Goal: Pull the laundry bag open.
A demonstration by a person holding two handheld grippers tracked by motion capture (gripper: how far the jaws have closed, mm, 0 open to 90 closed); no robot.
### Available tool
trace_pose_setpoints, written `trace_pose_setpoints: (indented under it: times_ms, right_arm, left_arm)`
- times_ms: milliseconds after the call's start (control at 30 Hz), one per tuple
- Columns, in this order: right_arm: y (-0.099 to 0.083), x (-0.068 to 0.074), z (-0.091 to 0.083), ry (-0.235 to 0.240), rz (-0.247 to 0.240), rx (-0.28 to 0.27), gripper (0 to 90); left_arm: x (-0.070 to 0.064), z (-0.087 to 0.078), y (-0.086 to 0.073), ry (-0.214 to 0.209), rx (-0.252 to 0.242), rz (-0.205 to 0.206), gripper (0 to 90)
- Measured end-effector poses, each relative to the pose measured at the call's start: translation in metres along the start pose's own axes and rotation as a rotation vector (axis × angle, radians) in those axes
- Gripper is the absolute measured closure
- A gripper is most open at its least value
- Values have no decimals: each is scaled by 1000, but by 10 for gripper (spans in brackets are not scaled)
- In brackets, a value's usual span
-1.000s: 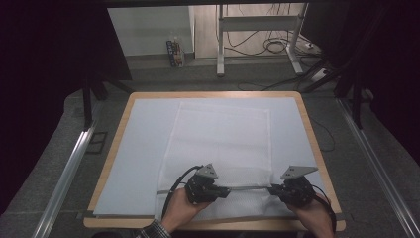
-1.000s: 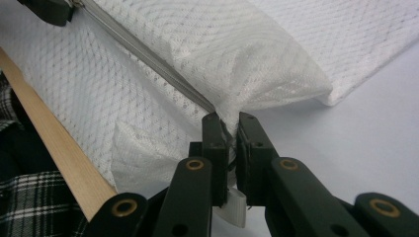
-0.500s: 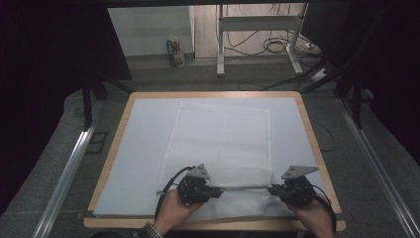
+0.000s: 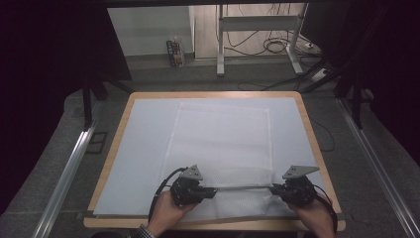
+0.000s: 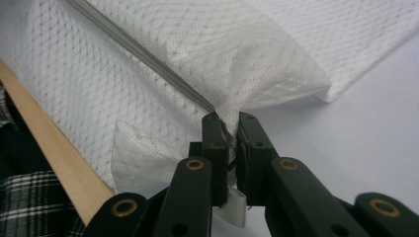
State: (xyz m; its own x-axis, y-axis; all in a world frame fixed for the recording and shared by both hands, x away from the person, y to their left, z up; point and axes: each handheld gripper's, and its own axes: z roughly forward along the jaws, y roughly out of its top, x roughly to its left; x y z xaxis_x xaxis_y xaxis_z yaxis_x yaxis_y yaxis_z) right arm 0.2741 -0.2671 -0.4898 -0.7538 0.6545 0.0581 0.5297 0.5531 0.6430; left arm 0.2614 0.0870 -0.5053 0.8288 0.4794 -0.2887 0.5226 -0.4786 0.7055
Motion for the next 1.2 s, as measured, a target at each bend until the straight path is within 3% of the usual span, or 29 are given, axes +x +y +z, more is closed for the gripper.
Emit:
trace_pose_setpoints:
  times_ms: [667,1200]
  right_arm:
    - [-1,-1,-1,-17,6,2,831]
    - [-2,-3,0,-14,7,2,830]
  left_arm:
    - [10,-24,-21,55,1,-28,873]
    - [17,-46,-44,78,-15,-90,873]
